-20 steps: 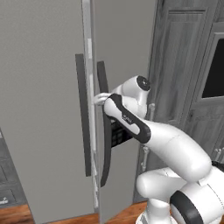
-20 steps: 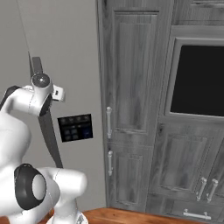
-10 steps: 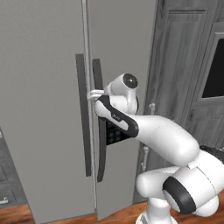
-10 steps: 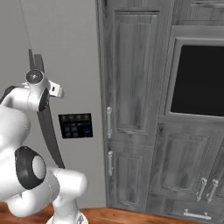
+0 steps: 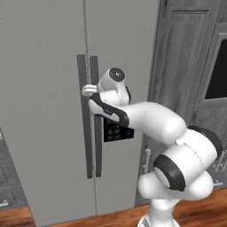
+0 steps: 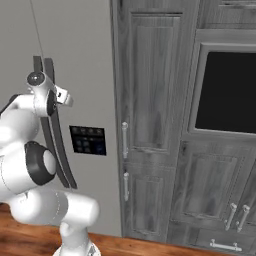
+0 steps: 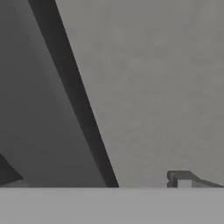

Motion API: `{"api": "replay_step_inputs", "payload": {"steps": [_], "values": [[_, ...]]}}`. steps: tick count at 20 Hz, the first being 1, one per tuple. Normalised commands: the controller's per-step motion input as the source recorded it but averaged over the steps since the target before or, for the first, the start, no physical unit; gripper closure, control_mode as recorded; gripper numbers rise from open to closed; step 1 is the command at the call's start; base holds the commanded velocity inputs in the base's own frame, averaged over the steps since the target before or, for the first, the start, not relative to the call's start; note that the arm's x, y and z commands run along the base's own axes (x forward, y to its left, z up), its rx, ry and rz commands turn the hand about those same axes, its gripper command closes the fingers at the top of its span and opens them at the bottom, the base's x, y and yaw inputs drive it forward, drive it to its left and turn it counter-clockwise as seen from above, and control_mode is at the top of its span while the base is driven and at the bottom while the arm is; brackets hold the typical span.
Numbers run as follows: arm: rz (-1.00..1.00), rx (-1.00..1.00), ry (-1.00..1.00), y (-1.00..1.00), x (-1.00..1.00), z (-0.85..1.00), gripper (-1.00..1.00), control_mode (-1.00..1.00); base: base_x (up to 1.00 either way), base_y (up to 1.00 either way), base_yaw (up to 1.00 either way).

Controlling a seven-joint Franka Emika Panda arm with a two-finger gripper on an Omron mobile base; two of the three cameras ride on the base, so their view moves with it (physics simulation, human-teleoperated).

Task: Take the bottled waters from the counter and place them in the freezer to freeze. Close the freezer door after placing the bottles.

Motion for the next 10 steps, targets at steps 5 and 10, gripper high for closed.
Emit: {"api": "replay_step_inputs", "payload": {"steps": [5,10], "values": [[-0.09,-0.03,0.0,0.0,0.56,0.0,-1.0,-1.0,0.0,0.0,0.0],[-0.06,-0.01,0.0,-0.01,0.56,0.0,-1.0,-1.0,0.0,0.0,0.0]]}}
